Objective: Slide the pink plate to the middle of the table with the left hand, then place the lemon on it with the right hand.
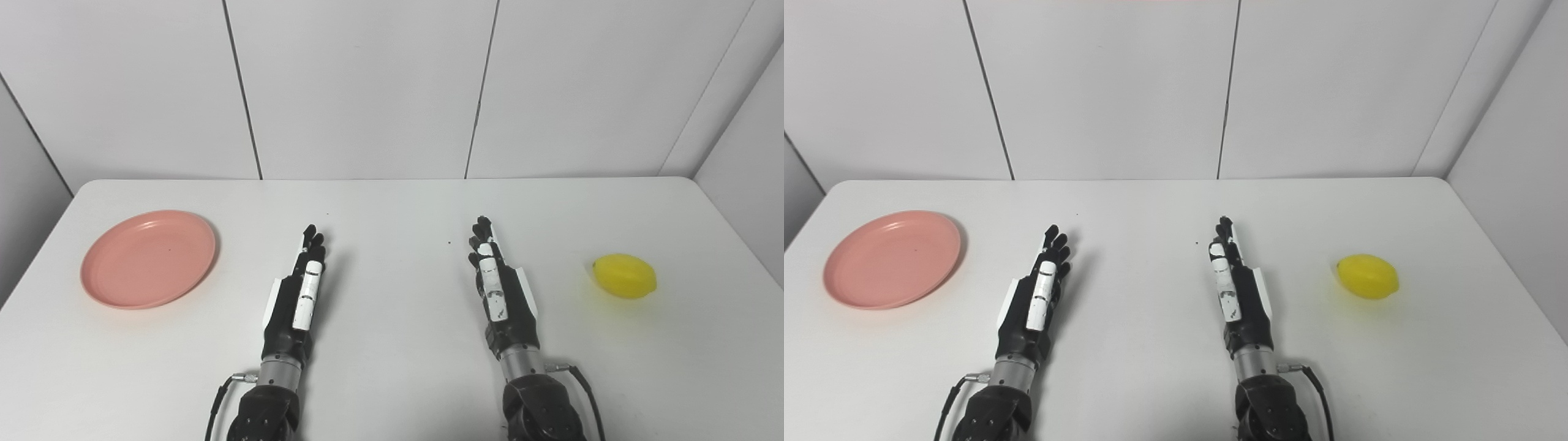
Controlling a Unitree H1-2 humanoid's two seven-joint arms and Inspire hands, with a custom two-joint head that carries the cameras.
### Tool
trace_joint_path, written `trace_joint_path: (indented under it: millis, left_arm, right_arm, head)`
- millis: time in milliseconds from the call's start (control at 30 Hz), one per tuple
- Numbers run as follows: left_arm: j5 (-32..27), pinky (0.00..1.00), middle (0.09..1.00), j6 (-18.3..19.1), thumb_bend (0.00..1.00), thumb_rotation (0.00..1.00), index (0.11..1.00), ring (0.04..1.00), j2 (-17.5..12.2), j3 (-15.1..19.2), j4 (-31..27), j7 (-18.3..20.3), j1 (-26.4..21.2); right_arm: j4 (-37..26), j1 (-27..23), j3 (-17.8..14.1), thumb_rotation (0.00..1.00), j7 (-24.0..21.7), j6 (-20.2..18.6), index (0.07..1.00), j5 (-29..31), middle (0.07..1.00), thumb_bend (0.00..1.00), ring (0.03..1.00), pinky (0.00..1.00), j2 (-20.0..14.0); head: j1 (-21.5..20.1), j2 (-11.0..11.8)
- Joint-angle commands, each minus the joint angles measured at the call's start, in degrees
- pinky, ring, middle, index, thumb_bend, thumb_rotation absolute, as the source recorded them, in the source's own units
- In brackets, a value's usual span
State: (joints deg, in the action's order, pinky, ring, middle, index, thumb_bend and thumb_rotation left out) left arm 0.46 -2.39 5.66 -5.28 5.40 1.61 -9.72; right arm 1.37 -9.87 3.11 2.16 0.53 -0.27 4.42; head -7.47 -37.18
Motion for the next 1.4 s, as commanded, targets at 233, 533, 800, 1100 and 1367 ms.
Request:
trace_joint_path:
  millis: [233,533,800,1100,1367]
  left_arm:
    - [3.2,0.99,1.000,-1.6,0.53,1.00,0.988,0.994,0.2,0.0,0.5,-2.6,-0.9]
    - [-0.8,1.00,1.000,-0.3,0.50,1.00,1.000,1.000,0.3,0.1,-0.2,0.0,-1.2]
    - [3.0,1.00,1.000,-0.3,0.53,1.00,0.986,0.994,0.2,0.0,0.0,-2.6,-1.0]
    - [-0.6,1.00,1.000,0.4,0.50,1.00,1.000,1.000,0.3,0.2,-0.6,-0.2,-1.1]
    - [0.6,1.00,1.000,0.2,0.52,1.00,0.999,0.999,0.1,-0.1,-0.4,-0.8,-0.9]
  right_arm:
    - [-1.3,-1.6,0.0,1.00,-0.6,1.1,1.000,0.0,1.000,0.77,1.000,1.00,0.2]
    - [-1.0,-2.0,0.8,1.00,-2.6,-0.9,1.000,0.4,1.000,0.80,1.000,1.00,-0.7]
    - [-0.7,-2.0,1.0,1.00,-1.9,-0.6,1.000,-0.6,1.000,0.80,1.000,1.00,-0.7]
    - [-1.0,-1.8,1.2,1.00,-2.1,-1.0,1.000,-0.4,1.000,0.81,1.000,1.00,-0.7]
    - [-0.9,-1.7,0.7,1.00,-1.3,-0.4,1.000,-0.6,1.000,0.80,1.000,1.00,-0.4]
  head:
    - [0.1,0.2]
    - [0.2,0.2]
    - [0.1,0.1]
    - [0.2,-0.1]
    - [0.1,0.0]
